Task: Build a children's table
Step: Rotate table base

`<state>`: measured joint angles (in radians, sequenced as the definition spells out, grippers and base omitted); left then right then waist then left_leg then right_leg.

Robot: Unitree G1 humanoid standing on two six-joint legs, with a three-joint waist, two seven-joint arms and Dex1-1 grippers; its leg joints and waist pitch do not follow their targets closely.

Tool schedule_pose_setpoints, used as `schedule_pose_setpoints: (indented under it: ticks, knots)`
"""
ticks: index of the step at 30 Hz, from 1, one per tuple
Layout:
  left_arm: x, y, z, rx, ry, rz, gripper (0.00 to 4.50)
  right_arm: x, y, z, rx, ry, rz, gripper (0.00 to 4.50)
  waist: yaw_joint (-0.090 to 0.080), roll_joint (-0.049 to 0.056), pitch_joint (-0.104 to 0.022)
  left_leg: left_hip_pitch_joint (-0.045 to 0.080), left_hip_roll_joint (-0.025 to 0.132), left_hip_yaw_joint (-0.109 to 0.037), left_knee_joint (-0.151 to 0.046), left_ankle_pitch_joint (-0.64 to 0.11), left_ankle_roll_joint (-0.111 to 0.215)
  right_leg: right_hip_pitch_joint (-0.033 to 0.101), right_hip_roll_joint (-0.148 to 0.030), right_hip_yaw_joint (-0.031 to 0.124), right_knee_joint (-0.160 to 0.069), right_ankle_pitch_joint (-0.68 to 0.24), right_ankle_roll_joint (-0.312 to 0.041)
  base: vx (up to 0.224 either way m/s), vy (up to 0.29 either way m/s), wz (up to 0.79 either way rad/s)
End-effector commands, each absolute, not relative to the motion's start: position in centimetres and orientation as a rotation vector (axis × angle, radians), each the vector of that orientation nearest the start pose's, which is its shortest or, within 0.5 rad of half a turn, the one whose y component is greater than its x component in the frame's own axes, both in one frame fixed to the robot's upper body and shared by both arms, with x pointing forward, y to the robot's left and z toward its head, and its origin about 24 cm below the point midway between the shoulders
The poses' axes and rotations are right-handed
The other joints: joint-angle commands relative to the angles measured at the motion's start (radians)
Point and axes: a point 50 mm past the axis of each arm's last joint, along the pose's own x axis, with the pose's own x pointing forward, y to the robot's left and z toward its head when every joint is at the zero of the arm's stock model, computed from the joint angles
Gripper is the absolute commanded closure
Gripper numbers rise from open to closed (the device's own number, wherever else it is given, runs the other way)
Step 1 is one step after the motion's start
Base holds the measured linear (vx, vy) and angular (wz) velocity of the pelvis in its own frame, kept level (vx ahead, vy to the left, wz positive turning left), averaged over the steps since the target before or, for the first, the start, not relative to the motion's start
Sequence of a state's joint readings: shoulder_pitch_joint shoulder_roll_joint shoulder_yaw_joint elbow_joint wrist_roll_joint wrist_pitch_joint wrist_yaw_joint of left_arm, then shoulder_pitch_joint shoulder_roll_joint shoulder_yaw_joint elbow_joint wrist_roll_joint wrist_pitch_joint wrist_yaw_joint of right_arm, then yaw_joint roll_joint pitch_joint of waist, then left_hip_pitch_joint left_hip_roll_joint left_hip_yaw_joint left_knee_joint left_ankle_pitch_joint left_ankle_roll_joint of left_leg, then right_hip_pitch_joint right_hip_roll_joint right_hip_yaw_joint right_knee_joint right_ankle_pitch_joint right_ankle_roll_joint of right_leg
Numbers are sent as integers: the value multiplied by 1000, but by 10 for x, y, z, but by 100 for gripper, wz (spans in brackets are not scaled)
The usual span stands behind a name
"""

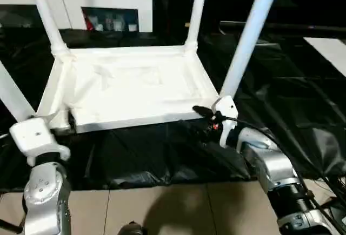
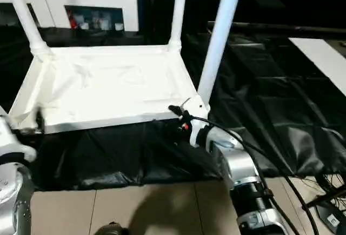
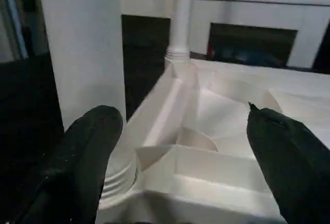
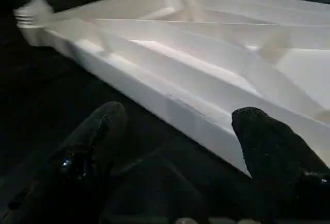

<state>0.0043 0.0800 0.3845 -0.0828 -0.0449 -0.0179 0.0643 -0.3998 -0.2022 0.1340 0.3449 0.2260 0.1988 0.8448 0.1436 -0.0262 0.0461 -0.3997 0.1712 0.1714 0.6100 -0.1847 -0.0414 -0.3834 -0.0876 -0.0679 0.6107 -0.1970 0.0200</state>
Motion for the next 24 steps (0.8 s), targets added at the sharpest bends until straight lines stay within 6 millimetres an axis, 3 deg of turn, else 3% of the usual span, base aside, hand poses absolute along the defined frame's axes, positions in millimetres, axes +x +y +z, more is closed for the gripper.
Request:
schedule_pose_setpoints:
  ticks: [1,2,3,4,6,7,9,11,15,18,24]
  knots:
    - [236,271,77,80,-159,508,3,304,-109,52,52,228,1070,78,-1,16,-61,26,67,-32,-98,-257,-9,29,-64,45,-57,-20,-175,0,0,0]
    - [236,273,78,81,-159,513,3,305,-109,51,50,231,1073,78,-1,16,-61,26,65,-30,-97,-260,-6,27,-62,45,-57,-23,-180,0,0,0]
    - [238,277,78,81,-152,534,3,306,-109,51,47,234,1075,78,3,36,-61,28,64,-33,-97,-263,-13,27,-65,45,-54,-36,-186,0,0,0]
    - [238,277,78,81,-152,534,3,306,-109,51,47,234,1075,78,3,36,-61,28,64,-33,-97,-263,-13,27,-65,45,-54,-36,-186,0,0,0]
    - [243,291,82,92,-156,582,3,308,-107,50,45,233,1070,78,-1,26,-60,32,61,-30,-96,-283,-23,26,-61,45,-57,-45,-187,0,0,0]
    - [244,293,82,88,-153,591,3,308,-107,50,45,233,1070,78,0,34,-60,33,65,-34,-100,-297,-33,27,-65,44,-57,-61,-190,0,0,0]
    - [245,296,83,60,-154,595,3,308,-107,50,45,231,1074,78,1,31,-60,35,67,-34,-101,-315,-48,26,-65,45,-56,-71,-193,0,0,0]
    - [243,293,82,56,-155,584,3,307,-108,50,44,231,1076,78,1,36,-59,35,68,-34,-101,-322,-53,25,-64,45,-57,-66,-196,0,0,0]
    - [235,294,76,68,-146,631,3,307,-111,49,45,232,1073,78,2,31,-59,34,68,-32,-101,-329,-48,27,-66,46,-59,-67,-196,0,0,0]
    - [246,304,76,65,-148,601,3,309,-112,49,55,230,1073,78,5,33,-59,38,65,-33,-102,-350,-46,23,-64,46,-63,-108,-182,0,0,0]
    - [273,325,78,86,-99,505,3,311,-114,50,55,235,1074,78,4,29,-58,46,60,-34,-105,-380,-69,14,-65,48,-64,-163,-165,0,0,0]
